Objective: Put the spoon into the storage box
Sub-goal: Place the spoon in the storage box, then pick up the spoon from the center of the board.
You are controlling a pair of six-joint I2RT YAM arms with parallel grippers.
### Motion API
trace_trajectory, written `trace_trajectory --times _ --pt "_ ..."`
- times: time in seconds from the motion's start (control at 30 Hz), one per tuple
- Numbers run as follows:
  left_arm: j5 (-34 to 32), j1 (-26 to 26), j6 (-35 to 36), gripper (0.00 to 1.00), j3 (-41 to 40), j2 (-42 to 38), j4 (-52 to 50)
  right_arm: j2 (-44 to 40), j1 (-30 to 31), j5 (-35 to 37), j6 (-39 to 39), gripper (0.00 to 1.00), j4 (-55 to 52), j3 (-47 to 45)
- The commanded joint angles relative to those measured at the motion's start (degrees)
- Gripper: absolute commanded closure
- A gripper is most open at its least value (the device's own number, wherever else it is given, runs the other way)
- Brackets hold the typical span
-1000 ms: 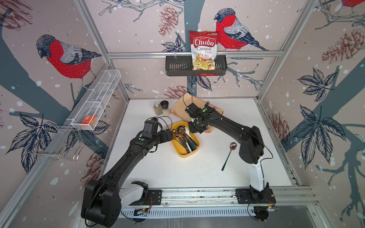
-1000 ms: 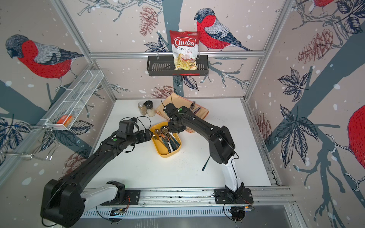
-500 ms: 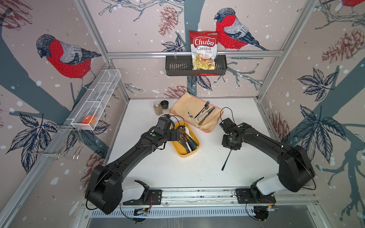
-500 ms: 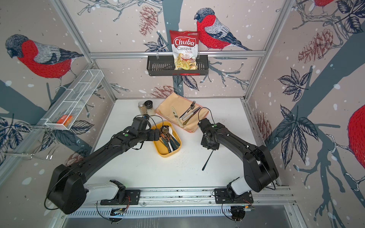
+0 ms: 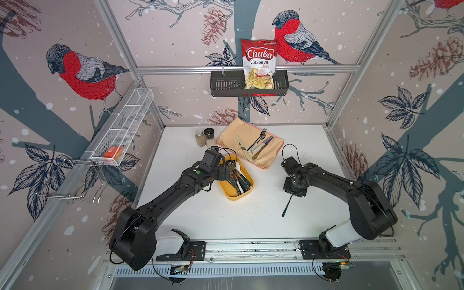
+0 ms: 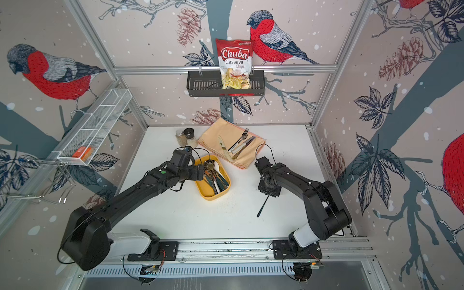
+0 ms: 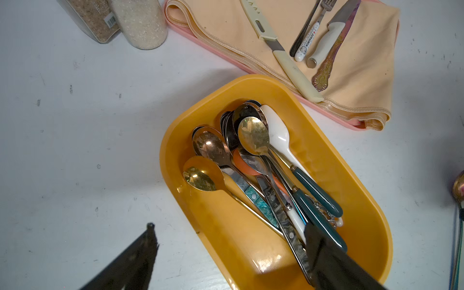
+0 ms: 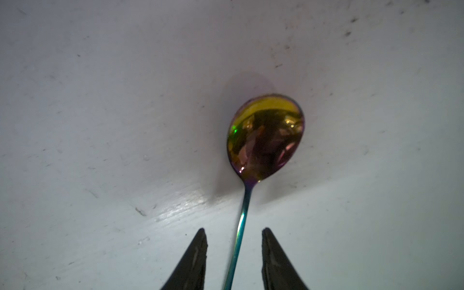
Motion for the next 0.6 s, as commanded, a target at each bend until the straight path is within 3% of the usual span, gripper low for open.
trace_trajectory --times 0.0,0.3,0.57 --pt "-0.5 -0.1 0.5 0.07 -0.1 0.1 -0.7 0.6 -0.4 1.0 0.4 0.61 1.5 -0.8" --pt "-0.6 -0.1 0.3 0.07 0.0 0.3 -0.7 2.3 -1.2 0.0 0.1 0.63 4.6 -3.4" --pt "-0.9 -0.2 0.0 0.07 0.1 0.3 -1.0 2.6 -1.5 -0.8 0.1 0.74 6.0 -5.0"
